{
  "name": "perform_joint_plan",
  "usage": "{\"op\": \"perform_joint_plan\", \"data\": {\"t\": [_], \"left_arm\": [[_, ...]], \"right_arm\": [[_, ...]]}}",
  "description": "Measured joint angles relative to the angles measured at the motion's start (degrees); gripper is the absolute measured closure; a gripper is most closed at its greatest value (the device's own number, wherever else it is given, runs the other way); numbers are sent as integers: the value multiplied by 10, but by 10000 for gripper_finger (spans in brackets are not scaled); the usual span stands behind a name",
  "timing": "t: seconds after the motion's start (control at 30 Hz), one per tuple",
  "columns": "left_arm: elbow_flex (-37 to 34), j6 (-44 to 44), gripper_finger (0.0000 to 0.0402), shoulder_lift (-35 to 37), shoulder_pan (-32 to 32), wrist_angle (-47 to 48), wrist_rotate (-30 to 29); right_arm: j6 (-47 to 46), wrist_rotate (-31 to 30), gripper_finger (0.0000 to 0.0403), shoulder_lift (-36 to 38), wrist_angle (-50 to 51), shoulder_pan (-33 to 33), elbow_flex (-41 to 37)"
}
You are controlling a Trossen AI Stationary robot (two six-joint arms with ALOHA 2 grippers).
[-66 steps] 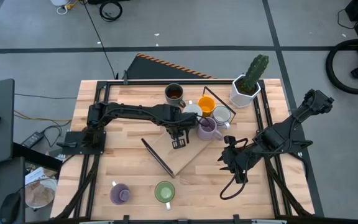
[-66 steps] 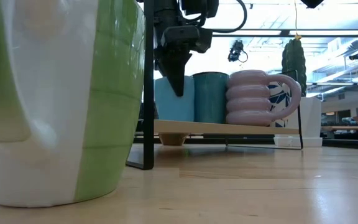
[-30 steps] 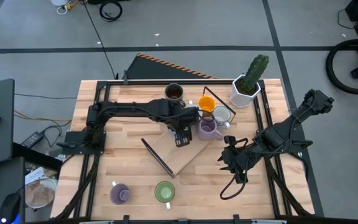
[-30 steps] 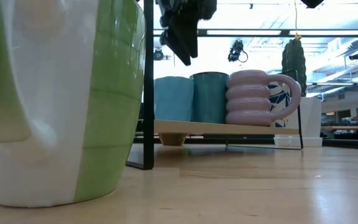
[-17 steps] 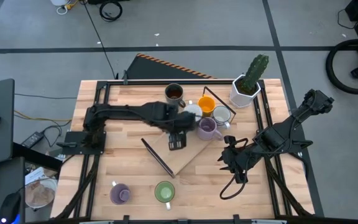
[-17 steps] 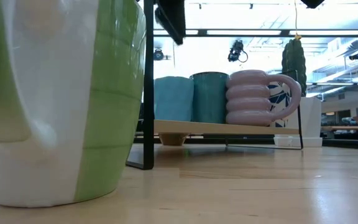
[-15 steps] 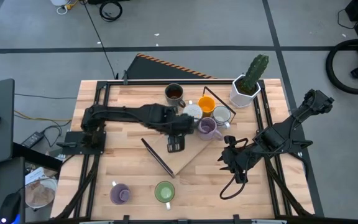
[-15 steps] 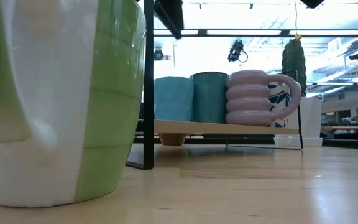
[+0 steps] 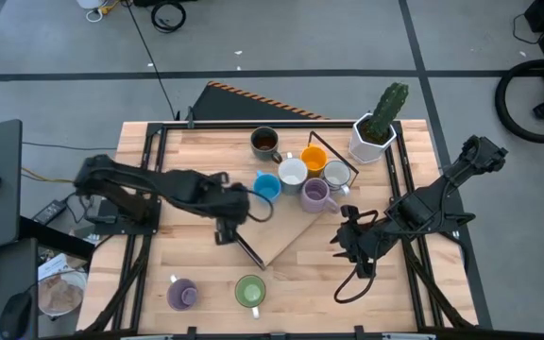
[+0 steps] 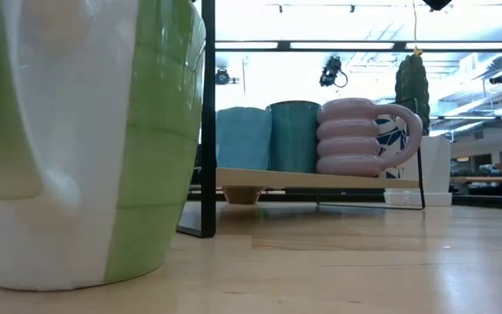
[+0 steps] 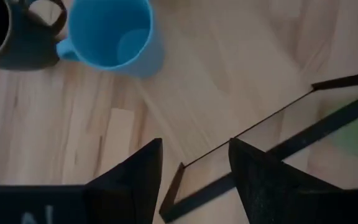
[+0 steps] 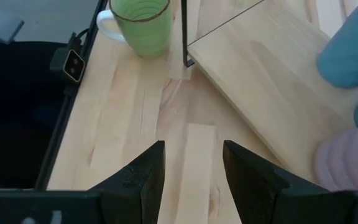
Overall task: Place coffee mugs
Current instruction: Put the purple mug on the shelf
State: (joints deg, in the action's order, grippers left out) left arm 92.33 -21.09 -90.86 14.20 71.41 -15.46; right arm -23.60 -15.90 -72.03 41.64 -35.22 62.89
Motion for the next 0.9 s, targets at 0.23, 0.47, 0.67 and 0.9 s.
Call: {"op": "perform_joint_plan", "data": {"t": [0.23,0.47,0.67,0.9], "left_arm": [[-47,-93,212,82,17,-14,47],[-46,-226,212,108,87,-20,163],[-46,-382,212,87,180,-19,172],[-46,-544,212,11,282,-39,173]], "right_arm": [[13,-8,235,0,0,0,0],[29,-8,235,0,0,0,0],[36,-9,235,0,1,0,0],[69,-22,235,0,4,2,0]]}}
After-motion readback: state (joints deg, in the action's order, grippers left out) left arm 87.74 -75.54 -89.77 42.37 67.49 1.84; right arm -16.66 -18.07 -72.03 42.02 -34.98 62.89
